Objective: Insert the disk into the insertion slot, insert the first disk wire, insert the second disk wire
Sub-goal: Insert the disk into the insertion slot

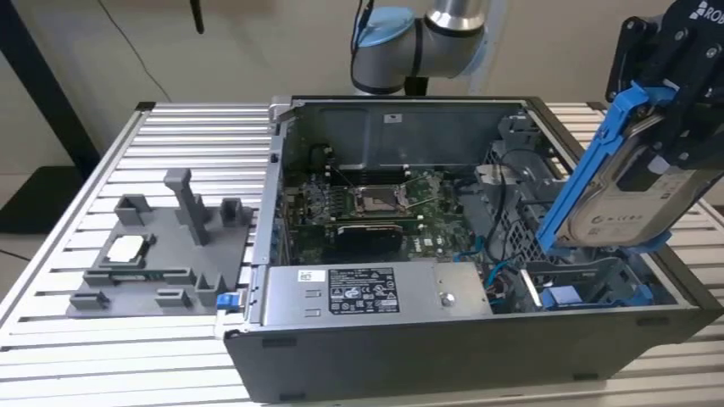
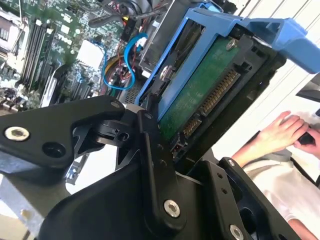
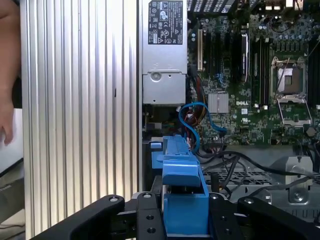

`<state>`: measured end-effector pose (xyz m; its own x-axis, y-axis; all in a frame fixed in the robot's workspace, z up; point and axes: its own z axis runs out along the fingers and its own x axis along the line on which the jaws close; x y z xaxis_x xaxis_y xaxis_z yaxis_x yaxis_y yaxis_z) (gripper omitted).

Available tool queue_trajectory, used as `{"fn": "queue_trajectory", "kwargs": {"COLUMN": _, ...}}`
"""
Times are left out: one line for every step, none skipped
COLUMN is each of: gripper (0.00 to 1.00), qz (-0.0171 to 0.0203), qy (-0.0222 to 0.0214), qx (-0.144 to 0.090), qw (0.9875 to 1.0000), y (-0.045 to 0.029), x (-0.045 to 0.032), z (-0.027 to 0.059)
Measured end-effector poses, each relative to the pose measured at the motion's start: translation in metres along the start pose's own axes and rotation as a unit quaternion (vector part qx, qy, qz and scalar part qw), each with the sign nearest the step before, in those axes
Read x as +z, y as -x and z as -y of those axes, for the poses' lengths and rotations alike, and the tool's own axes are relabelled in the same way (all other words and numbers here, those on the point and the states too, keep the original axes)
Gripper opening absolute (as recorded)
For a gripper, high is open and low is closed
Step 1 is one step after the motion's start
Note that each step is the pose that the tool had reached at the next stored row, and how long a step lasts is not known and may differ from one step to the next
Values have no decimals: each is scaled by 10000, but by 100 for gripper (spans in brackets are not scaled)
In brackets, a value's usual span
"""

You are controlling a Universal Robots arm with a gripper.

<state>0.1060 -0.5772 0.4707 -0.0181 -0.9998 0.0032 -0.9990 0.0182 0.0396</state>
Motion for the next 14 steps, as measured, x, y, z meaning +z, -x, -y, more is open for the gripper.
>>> {"fn": "queue_trajectory", "kwargs": {"gripper": 33, "qz": 0, "qy": 0, "qx": 0, "qw": 10000, "y": -1, "x": 14, "z": 7}}
{"fn": "queue_trajectory", "kwargs": {"gripper": 33, "qz": 0, "qy": 0, "qx": 0, "qw": 10000, "y": -2, "x": 31, "z": 16}}
{"fn": "queue_trajectory", "kwargs": {"gripper": 33, "qz": 0, "qy": 0, "qx": 0, "qw": 10000, "y": -2, "x": 49, "z": 26}}
{"fn": "queue_trajectory", "kwargs": {"gripper": 33, "qz": 0, "qy": 1, "qx": 0, "qw": 10000, "y": -2, "x": 66, "z": 40}}
{"fn": "queue_trajectory", "kwargs": {"gripper": 33, "qz": 0, "qy": 2, "qx": 0, "qw": 10000, "y": -2, "x": 84, "z": 55}}
{"fn": "queue_trajectory", "kwargs": {"gripper": 33, "qz": 0, "qy": 2, "qx": 0, "qw": 10000, "y": -2, "x": 101, "z": 69}}
{"fn": "queue_trajectory", "kwargs": {"gripper": 33, "qz": 0, "qy": 2, "qx": 0, "qw": 10000, "y": -2, "x": 118, "z": 84}}
{"fn": "queue_trajectory", "kwargs": {"gripper": 33, "qz": 0, "qy": 2, "qx": 0, "qw": 10000, "y": -1, "x": 137, "z": 98}}
{"fn": "queue_trajectory", "kwargs": {"gripper": 33, "qz": 0, "qy": 3, "qx": 0, "qw": 10000, "y": -1, "x": 154, "z": 107}}
{"fn": "queue_trajectory", "kwargs": {"gripper": 33, "qz": -1, "qy": 3, "qx": 0, "qw": 10000, "y": -1, "x": 171, "z": 113}}
{"fn": "queue_trajectory", "kwargs": {"gripper": 33, "qz": -1, "qy": 4, "qx": 0, "qw": 10000, "y": -1, "x": 190, "z": 118}}
{"fn": "queue_trajectory", "kwargs": {"gripper": 33, "qz": -1, "qy": 4, "qx": 0, "qw": 10000, "y": -1, "x": 208, "z": 120}}
{"fn": "queue_trajectory", "kwargs": {"gripper": 33, "qz": -1, "qy": 4, "qx": 0, "qw": 10000, "y": 0, "x": 226, "z": 121}}
{"fn": "queue_trajectory", "kwargs": {"gripper": 33, "qz": -1, "qy": 4, "qx": 1, "qw": 10000, "y": 3, "x": 243, "z": 122}}
